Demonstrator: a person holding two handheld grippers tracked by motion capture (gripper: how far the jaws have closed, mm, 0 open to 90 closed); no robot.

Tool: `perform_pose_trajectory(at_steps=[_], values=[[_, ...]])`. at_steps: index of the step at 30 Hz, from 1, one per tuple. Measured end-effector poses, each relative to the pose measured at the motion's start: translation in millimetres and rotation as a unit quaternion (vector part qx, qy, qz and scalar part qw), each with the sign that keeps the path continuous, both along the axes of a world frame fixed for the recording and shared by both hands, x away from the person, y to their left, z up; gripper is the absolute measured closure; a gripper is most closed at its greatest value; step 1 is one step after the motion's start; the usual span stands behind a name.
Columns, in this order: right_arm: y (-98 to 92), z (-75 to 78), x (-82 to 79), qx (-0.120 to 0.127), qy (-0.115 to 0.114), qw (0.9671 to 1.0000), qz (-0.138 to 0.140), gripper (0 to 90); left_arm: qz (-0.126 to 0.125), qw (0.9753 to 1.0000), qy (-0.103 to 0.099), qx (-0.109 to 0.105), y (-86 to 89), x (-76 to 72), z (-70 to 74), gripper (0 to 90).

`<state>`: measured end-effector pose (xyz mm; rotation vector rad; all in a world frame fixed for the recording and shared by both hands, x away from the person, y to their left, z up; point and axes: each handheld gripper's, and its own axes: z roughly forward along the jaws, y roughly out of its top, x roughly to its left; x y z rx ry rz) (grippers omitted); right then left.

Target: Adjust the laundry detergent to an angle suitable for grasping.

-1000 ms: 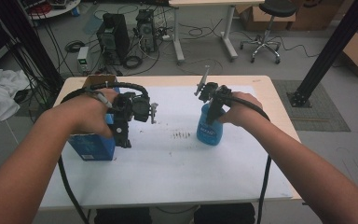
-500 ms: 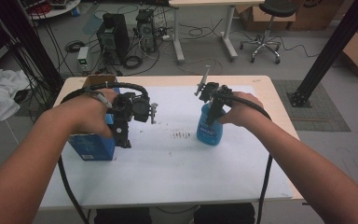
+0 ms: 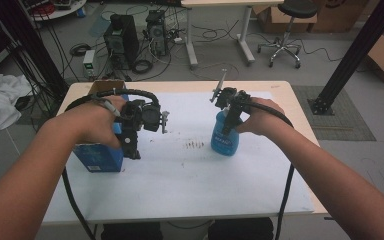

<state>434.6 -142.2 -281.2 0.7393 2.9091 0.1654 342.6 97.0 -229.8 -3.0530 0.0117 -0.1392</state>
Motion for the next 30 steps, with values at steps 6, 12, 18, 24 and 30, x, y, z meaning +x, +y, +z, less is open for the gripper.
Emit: perform_pose_trajectory(at_steps=[6, 12, 18, 24, 30], values=[[-0.4, 3.6, -1.2, 0.004, 0.0, 1.0, 0.008, 15.1, 0.0, 1.0, -0.002, 0.001, 0.3, -0.8, 0.9, 0.1], [-3.0, 6.7, -2.5, 0.006, 0.0, 1.0, 0.006, 15.1, -0.001, 1.0, -0.003, -0.001, 0.2, -0.7, 0.0, 0.1], [-6.1, 7.9, -3.1, 0.004, -0.007, 1.0, -0.001, 8.8, -0.002, 1.0, 0.0, -0.001, -1.3, -0.2, -1.2, 0.0], [-6.9, 9.6, -4.2, 0.006, -0.009, 0.9999, 0.005, 8.3, -0.002, 1.0, 0.002, 0.002, -2.0, 0.5, -1.3, 0.1], [-7.3, 11.0, -4.6, 0.004, -0.013, 0.9999, 0.009, 3.5, -0.001, 1.0, 0.001, 0.001, -1.1, 0.5, -0.7, 0.1]])
